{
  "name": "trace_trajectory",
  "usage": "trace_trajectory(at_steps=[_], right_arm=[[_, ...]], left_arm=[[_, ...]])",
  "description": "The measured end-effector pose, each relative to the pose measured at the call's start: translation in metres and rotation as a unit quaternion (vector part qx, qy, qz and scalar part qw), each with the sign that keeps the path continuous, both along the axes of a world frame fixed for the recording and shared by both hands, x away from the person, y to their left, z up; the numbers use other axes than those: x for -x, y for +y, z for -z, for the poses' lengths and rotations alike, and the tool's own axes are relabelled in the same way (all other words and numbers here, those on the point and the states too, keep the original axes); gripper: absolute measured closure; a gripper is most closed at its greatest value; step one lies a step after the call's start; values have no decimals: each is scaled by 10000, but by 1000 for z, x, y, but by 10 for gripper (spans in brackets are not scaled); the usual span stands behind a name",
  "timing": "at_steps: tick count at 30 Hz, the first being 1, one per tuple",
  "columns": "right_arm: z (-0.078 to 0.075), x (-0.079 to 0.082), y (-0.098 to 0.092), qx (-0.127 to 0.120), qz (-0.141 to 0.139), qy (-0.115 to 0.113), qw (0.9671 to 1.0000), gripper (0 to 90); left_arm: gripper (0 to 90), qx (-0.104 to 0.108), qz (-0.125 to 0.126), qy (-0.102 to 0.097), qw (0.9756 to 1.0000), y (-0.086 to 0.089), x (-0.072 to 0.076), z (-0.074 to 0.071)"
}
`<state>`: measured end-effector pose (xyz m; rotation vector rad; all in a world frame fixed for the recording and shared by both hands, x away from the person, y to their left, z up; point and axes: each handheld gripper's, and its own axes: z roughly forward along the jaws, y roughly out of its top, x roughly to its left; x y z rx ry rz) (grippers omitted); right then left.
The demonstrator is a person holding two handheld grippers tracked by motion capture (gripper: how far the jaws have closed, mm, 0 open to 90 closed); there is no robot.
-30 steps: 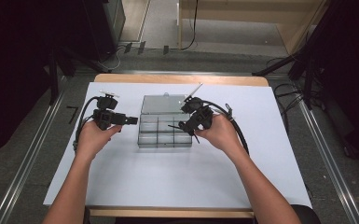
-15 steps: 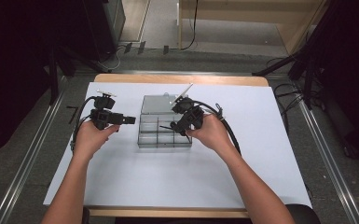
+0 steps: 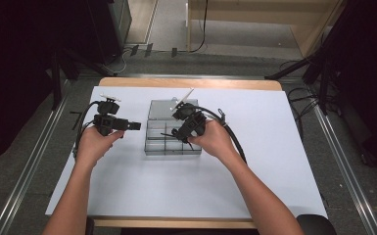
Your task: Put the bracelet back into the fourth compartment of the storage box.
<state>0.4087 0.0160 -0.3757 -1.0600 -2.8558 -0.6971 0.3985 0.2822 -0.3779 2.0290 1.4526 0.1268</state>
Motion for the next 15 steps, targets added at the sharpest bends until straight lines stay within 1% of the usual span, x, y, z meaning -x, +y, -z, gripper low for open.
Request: trace_trajectory(at_steps=[5,6,9,15], right_arm=[[1,0,6,-6,-6,-10,10000,783],[2,0,7,-1,-43,-24,10000,783],[3,0,9,-25,-25,-1,10000,783],[3,0,15,37,-67,-32,10000,783]], left_arm=[[353,-4,8,-3,10000,1,0,0],[353,-4,8,-8,10000,1,0,0],[353,9,8,-15,10000,2,0,0],[350,15,-5,-24,10000,3,-1,0]])
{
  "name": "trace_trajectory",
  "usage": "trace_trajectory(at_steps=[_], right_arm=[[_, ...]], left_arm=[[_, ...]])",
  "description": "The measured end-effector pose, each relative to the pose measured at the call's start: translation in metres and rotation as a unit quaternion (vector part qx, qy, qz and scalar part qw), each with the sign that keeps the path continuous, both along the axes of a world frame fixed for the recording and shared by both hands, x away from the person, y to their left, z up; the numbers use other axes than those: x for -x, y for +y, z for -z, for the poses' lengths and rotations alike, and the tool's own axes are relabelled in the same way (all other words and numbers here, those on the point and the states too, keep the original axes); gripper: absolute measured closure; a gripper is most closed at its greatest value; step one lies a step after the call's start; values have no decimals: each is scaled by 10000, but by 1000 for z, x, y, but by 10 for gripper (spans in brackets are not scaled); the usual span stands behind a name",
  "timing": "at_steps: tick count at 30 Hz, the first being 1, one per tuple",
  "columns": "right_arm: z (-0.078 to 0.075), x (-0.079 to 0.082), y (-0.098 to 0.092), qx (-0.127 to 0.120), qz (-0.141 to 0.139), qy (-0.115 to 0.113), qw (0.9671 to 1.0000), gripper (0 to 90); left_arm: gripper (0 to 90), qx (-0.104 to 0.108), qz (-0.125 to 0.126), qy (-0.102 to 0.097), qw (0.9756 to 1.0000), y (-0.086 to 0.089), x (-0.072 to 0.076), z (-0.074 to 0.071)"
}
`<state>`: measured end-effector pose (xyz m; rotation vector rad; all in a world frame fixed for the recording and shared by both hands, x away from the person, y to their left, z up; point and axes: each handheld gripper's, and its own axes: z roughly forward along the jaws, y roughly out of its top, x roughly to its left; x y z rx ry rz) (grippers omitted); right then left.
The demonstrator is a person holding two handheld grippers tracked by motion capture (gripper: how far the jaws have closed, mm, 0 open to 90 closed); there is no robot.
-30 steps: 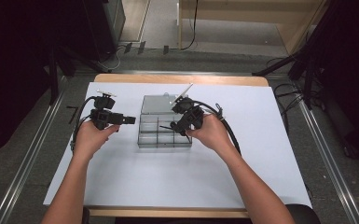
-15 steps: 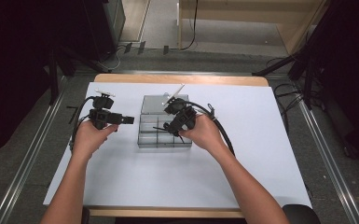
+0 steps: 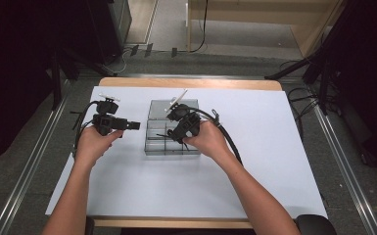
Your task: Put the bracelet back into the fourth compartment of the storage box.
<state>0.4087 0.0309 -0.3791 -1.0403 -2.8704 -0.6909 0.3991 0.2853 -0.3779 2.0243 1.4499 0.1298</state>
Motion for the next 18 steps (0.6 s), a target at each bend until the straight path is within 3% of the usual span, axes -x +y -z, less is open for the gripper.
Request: trace_trajectory(at_steps=[18], right_arm=[[4,-1,21,-26,-80,2,10000,783]], left_arm=[[350,-61,-9,-7,10000,2,0,0]])
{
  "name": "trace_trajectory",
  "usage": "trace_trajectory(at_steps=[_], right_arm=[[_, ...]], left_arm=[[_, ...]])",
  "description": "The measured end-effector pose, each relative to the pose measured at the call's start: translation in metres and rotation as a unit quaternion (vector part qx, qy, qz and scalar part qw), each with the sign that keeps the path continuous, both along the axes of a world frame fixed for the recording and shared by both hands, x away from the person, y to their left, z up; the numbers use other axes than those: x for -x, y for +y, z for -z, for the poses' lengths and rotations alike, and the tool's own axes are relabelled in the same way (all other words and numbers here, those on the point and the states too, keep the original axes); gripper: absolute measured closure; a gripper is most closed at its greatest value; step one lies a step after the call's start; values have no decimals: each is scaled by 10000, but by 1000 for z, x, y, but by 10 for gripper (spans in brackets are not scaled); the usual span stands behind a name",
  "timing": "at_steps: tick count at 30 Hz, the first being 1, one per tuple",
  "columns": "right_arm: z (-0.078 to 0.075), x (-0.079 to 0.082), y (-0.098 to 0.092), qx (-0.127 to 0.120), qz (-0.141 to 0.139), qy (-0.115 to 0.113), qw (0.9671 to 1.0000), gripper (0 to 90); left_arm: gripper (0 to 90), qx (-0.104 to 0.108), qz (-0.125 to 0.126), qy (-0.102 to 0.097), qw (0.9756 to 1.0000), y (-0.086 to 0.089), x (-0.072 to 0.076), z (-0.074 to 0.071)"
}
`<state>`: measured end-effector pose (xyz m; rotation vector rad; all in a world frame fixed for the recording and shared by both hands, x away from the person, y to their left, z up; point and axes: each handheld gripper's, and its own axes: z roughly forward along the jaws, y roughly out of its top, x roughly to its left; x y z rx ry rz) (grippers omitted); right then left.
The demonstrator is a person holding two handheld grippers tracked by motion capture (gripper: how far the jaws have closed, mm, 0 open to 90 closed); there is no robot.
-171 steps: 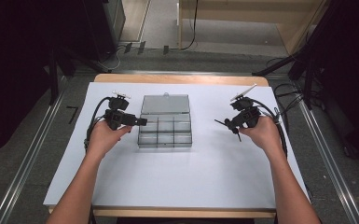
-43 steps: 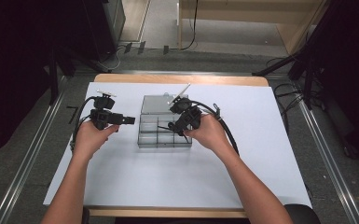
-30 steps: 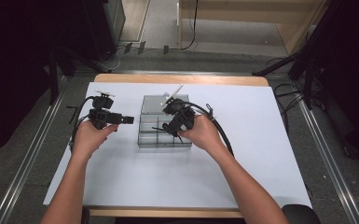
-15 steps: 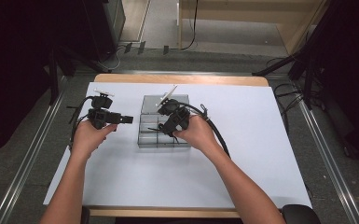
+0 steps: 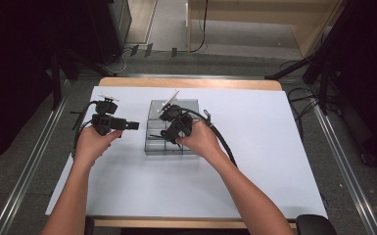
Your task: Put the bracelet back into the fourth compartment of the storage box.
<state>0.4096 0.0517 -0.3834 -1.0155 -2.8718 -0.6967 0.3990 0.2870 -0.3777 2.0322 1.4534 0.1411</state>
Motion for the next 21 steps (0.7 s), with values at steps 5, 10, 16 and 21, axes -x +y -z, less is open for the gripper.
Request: trace_trajectory(at_steps=[5,10,16,21], right_arm=[[2,0,4,-6,-19,0,10000,783],[3,1,8,-19,-57,2,10000,783],[4,1,13,23,-69,-12,10000,783],[5,1,15,-18,-90,-47,9999,783]], left_arm=[[351,-8,12,-4,10000,1,0,-1],[351,-10,19,-1,10000,1,0,-1],[352,-13,23,4,10000,1,0,-1],[353,7,6,-33,10000,1,0,-1]])
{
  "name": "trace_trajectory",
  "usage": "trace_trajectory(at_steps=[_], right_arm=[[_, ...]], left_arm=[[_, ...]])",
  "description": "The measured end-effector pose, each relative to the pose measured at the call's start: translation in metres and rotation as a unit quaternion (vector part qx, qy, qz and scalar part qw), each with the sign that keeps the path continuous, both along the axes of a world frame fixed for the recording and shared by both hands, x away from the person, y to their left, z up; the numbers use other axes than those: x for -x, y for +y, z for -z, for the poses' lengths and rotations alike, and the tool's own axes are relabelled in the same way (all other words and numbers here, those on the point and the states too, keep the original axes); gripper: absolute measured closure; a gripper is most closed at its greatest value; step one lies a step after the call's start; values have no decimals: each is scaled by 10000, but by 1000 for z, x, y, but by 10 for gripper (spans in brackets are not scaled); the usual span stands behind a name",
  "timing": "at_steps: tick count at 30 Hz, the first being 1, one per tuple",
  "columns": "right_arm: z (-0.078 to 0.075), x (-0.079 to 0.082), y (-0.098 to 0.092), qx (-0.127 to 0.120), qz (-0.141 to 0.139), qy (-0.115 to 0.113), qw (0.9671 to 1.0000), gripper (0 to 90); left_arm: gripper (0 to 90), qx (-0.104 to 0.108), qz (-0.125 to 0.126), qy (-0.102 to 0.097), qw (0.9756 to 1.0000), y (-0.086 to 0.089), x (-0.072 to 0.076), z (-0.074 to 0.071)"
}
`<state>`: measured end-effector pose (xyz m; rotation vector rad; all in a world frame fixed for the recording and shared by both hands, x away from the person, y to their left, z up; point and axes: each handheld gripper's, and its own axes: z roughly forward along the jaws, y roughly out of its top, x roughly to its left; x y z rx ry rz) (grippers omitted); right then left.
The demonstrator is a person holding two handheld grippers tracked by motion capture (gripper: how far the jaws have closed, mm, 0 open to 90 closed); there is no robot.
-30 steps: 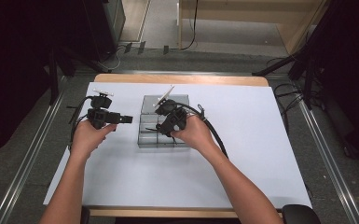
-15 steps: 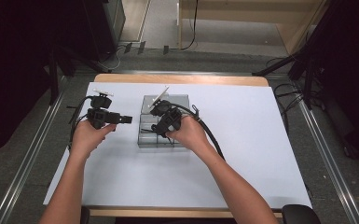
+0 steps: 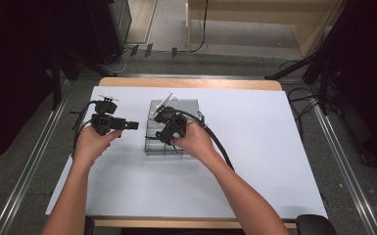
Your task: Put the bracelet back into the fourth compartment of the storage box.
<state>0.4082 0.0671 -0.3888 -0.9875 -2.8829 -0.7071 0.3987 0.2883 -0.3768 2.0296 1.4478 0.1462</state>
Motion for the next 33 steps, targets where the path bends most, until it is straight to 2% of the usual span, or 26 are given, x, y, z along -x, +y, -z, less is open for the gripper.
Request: trace_trajectory(at_steps=[8,33], right_arm=[[1,0,5,-23,-4,-7,10000,783],[18,0,22,68,-72,34,9999,783]], left_arm=[[353,-7,-10,16,10000,3,0,0],[354,24,-74,22,10000,9,0,0]])
